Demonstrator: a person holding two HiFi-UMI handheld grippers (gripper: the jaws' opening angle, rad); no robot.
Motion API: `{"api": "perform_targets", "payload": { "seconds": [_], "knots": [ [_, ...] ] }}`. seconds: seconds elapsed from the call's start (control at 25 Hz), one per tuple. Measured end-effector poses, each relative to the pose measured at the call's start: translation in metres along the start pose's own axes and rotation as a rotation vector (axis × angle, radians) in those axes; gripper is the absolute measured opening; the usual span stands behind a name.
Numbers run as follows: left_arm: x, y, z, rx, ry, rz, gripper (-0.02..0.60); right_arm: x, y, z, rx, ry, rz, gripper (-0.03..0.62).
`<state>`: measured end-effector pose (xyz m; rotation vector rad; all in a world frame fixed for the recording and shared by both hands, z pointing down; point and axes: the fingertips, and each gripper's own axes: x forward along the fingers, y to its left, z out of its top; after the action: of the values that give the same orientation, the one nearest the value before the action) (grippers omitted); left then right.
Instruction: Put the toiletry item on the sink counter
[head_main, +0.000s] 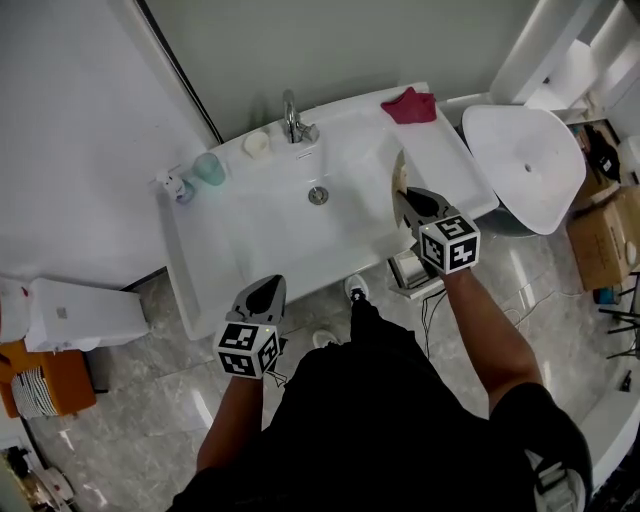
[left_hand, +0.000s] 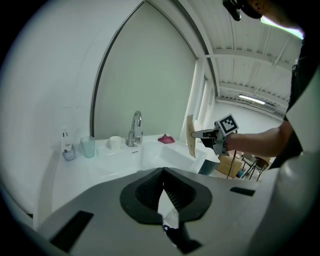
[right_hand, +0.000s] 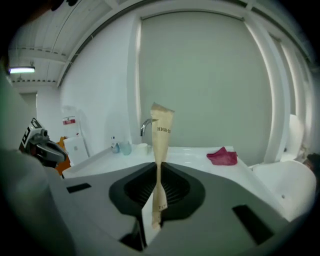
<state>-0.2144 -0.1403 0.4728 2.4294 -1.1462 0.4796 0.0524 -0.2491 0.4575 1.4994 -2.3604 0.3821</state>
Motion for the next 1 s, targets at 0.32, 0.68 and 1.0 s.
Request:
{"api": "perform_targets", "payload": {
  "seconds": [0.32, 0.68, 1.0],
  "knots": [
    [0.016, -0.032, -0.001, 0.024, 0.002, -0.068, 0.005, -0.050, 0.026, -0.019, 0.119, -0.015, 0.038, 0.025],
    [0.029, -0.064, -0.001, 0.021, -0.010, -0.040, 0.005, -0.060, 0.014, -0.045, 0.173, 0.012, 0.102, 0.025],
    [0.053, -0.106, -0.001, -0.056, -0.035, 0.094, 0.005, -0.068, -0.027, -0.069, 0.134, 0.059, 0.229, 0.025]
  ]
}}
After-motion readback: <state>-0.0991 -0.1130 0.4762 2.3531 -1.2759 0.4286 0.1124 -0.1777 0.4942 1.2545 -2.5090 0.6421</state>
